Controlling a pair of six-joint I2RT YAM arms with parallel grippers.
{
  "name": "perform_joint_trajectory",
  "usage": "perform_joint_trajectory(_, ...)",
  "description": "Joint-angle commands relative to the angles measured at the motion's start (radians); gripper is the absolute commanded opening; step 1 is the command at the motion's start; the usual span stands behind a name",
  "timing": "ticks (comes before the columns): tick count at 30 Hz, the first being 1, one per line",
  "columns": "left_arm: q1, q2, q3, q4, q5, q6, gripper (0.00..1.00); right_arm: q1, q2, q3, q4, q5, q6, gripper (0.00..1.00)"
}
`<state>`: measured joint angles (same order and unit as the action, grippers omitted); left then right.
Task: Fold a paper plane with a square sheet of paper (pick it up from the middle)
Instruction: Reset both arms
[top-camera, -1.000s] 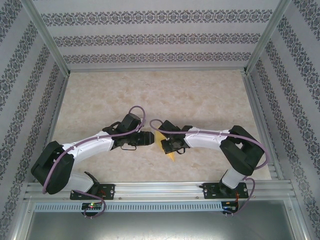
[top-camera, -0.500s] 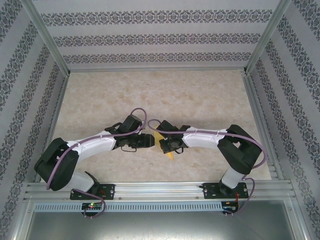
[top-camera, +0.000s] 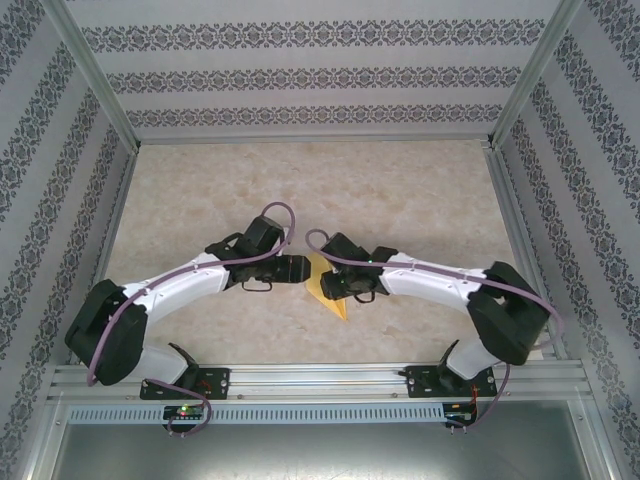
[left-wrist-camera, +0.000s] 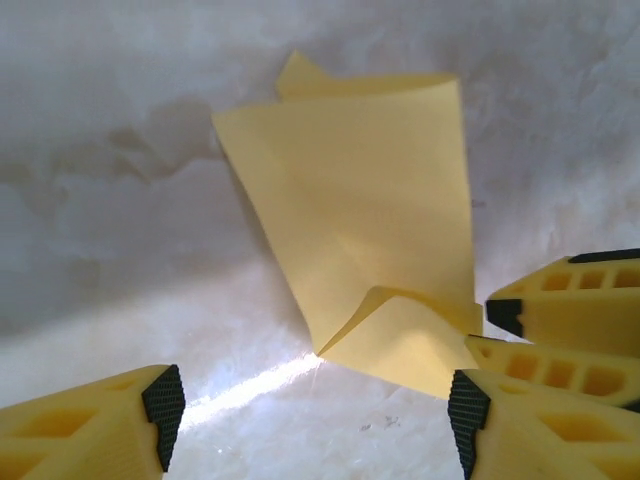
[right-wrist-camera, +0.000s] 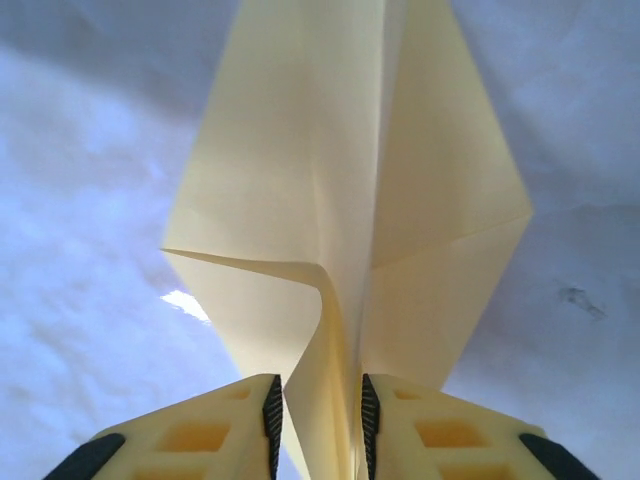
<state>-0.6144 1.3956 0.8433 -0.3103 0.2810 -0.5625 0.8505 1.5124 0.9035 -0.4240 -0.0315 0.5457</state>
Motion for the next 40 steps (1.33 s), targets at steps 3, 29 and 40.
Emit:
perform_joint_trajectory(3,0.014,-0.080,0.074,-0.135,-0.165,0.149,0.82,-0.045,-0.118,0.028,-0.081,-0.075,-0.047,0.36)
perform_joint_trajectory(29,0.506,0.018,-0.277,0.612,-0.506,0.564,1.00,-0.773,-0.252,-0.386,0.845,0.111,-0.516,0.97)
perform_joint_trajectory(40,0.549,0.130,-0.210,0.680,-0.377,0.604,1.00,-0.818,-0.100,-0.411,1.033,0.051,-0.540,0.97)
